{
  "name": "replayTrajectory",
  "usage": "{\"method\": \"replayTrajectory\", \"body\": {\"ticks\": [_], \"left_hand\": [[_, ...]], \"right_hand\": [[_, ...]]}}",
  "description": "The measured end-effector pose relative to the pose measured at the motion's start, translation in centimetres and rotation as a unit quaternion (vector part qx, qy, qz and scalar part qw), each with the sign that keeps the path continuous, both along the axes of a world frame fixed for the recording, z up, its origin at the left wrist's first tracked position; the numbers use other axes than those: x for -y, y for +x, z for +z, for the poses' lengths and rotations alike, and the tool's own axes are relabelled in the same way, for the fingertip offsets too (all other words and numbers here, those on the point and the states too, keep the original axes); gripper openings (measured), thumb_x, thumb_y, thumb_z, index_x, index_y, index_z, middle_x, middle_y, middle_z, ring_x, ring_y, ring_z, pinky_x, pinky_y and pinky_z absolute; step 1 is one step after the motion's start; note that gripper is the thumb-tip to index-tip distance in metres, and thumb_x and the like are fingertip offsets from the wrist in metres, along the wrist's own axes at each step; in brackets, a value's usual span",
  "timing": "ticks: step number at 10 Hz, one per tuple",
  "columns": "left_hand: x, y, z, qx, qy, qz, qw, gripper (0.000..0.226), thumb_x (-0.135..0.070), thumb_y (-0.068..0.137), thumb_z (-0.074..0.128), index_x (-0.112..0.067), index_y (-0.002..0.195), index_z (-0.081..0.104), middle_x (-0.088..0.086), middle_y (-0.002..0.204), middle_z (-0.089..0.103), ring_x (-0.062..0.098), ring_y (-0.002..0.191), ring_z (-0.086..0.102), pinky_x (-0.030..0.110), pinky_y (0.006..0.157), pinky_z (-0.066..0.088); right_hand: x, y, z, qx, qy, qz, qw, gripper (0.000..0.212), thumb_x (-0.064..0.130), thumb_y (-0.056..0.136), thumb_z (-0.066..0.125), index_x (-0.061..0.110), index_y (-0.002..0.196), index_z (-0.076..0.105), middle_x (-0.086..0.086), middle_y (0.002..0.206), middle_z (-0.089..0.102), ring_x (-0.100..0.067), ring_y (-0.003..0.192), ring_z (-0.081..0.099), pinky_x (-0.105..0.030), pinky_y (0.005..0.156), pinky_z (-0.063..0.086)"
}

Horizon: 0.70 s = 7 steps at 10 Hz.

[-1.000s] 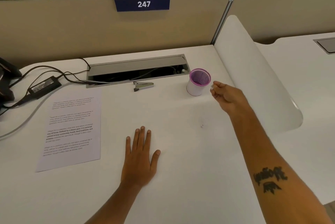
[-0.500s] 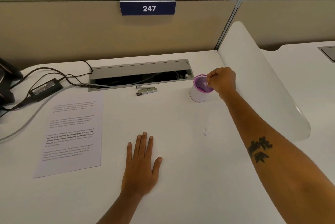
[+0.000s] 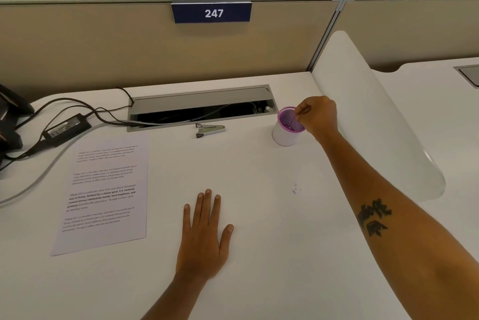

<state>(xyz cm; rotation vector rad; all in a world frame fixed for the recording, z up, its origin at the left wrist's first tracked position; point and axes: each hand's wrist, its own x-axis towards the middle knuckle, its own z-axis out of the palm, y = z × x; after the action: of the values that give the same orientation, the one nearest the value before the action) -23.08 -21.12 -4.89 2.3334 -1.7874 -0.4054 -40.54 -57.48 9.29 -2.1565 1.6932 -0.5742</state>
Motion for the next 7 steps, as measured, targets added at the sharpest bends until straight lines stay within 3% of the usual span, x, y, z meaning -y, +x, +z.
{"method": "replayTrajectory", "body": {"ticks": [1, 2, 3, 5, 6, 7], "left_hand": [[0.0, 0.0, 0.0, -0.005, -0.007, 0.001, 1.000, 0.075, -0.054, 0.109, 0.028, -0.019, 0.171, 0.005, 0.003, 0.181, -0.004, 0.022, 0.167, -0.005, 0.058, 0.134, 0.011], [0.0, 0.0, 0.1, -0.004, -0.004, 0.000, 1.000, 0.074, -0.054, 0.109, 0.026, -0.020, 0.171, 0.003, 0.003, 0.181, -0.006, 0.021, 0.167, -0.006, 0.058, 0.134, 0.011], [0.0, -0.1, 0.1, -0.003, -0.001, -0.001, 1.000, 0.074, -0.055, 0.109, 0.023, -0.020, 0.171, 0.002, 0.003, 0.180, -0.007, 0.022, 0.167, -0.007, 0.058, 0.134, 0.011], [0.0, -0.1, 0.0, -0.003, -0.006, -0.003, 1.000, 0.074, -0.057, 0.109, 0.019, -0.020, 0.171, 0.003, 0.004, 0.181, -0.004, 0.022, 0.167, -0.005, 0.057, 0.135, 0.009], [0.0, -0.1, 0.0, 0.003, -0.002, -0.003, 1.000, 0.074, -0.058, 0.108, 0.016, -0.020, 0.171, 0.002, 0.003, 0.181, -0.006, 0.021, 0.167, -0.007, 0.057, 0.135, 0.009], [0.0, 0.0, 0.1, 0.003, 0.000, -0.001, 1.000, 0.075, -0.058, 0.108, 0.014, -0.020, 0.171, 0.003, 0.003, 0.181, -0.005, 0.021, 0.167, -0.006, 0.057, 0.135, 0.009]], "right_hand": [[-0.1, -0.3, -0.1, 0.000, 0.013, 0.011, 1.000, 0.012, 0.012, 0.086, 0.083, 0.010, 0.097, 0.082, -0.006, 0.103, 0.079, -0.021, 0.095, 0.071, -0.029, 0.081, 0.057], [-0.5, -0.7, 0.0, 0.012, 0.000, 0.016, 1.000, 0.011, 0.010, 0.086, 0.082, 0.009, 0.097, 0.082, -0.007, 0.102, 0.080, -0.021, 0.094, 0.072, -0.035, 0.086, 0.063], [-1.4, -1.4, -0.1, 0.068, 0.013, 0.002, 0.998, 0.013, 0.010, 0.084, 0.083, 0.011, 0.097, 0.082, -0.004, 0.099, 0.080, -0.017, 0.091, 0.071, -0.032, 0.083, 0.063], [-4.5, -3.8, -0.5, 0.160, -0.003, -0.009, 0.987, 0.012, 0.023, 0.086, 0.084, 0.014, 0.094, 0.080, 0.003, 0.089, 0.078, -0.007, 0.077, 0.070, -0.012, 0.073, 0.055], [-7.5, -5.9, -3.1, 0.153, -0.048, -0.014, 0.987, 0.011, 0.032, 0.090, 0.078, 0.022, 0.095, 0.078, 0.006, 0.096, 0.074, -0.012, 0.093, 0.068, -0.034, 0.077, 0.059], [-10.3, -8.1, -6.4, 0.097, -0.063, 0.051, 0.992, 0.020, 0.039, 0.093, 0.074, 0.025, 0.106, 0.076, 0.003, 0.108, 0.068, -0.020, 0.106, 0.058, -0.045, 0.086, 0.055]]}}
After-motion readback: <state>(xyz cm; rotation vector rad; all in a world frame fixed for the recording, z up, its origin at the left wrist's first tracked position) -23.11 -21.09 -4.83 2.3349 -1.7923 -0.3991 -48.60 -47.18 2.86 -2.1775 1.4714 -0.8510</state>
